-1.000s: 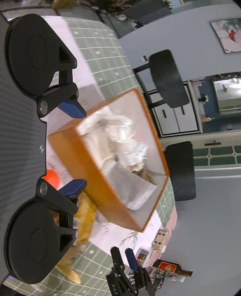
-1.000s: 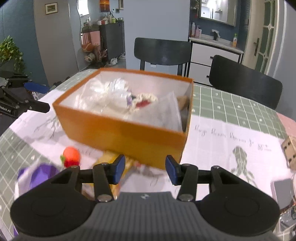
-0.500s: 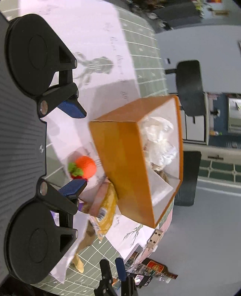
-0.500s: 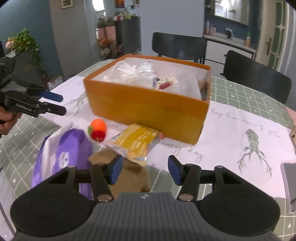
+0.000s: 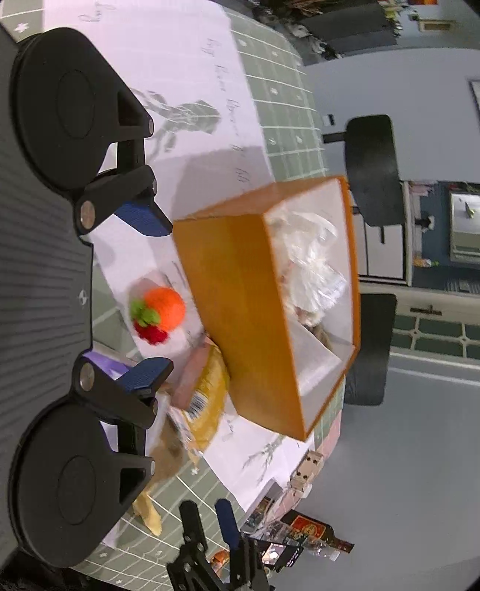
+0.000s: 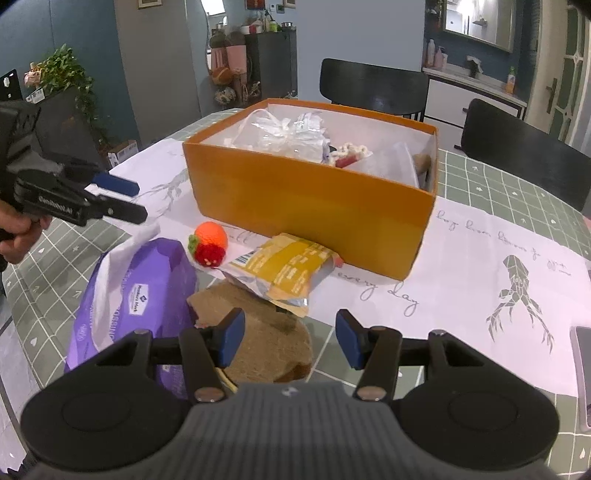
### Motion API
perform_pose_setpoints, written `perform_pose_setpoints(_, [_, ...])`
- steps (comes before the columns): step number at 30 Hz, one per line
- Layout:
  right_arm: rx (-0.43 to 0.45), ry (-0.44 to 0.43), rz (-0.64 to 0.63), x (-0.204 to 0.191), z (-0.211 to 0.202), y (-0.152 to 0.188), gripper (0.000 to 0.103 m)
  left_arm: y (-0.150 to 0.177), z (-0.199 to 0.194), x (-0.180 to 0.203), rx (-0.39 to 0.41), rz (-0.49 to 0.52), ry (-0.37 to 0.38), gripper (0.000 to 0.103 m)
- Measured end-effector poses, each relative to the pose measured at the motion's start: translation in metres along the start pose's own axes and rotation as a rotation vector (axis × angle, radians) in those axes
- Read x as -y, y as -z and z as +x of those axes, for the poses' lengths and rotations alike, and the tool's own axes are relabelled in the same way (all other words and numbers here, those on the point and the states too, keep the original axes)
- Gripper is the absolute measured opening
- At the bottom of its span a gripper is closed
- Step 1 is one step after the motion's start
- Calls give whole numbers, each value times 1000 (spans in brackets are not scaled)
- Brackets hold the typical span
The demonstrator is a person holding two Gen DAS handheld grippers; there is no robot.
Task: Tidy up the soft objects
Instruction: 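Withdraw both tools from the box toward the remaining items, then grasp the yellow snack packet with the left tool while the right tool grasps the yellow cloth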
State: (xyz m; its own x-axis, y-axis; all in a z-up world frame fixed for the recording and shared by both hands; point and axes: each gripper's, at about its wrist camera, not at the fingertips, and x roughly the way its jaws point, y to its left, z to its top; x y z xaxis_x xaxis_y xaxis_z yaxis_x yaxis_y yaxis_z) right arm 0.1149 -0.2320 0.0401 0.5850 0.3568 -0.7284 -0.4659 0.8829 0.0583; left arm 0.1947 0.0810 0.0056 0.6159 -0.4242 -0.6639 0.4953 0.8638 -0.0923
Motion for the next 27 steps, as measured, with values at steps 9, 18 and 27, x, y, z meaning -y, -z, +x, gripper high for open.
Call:
perform_pose_setpoints(9, [12, 51, 35, 22, -11, 2, 59, -43, 13, 60, -65, 119, 76, 89])
perform_pose_setpoints(18, [-2, 151, 30, 39, -11, 6, 60, -71, 73, 115, -250, 218, -7, 89])
perform_pose_setpoints(27, [-2, 175, 25, 49, -14, 10, 60, -83, 112, 121, -365, 91, -95, 92])
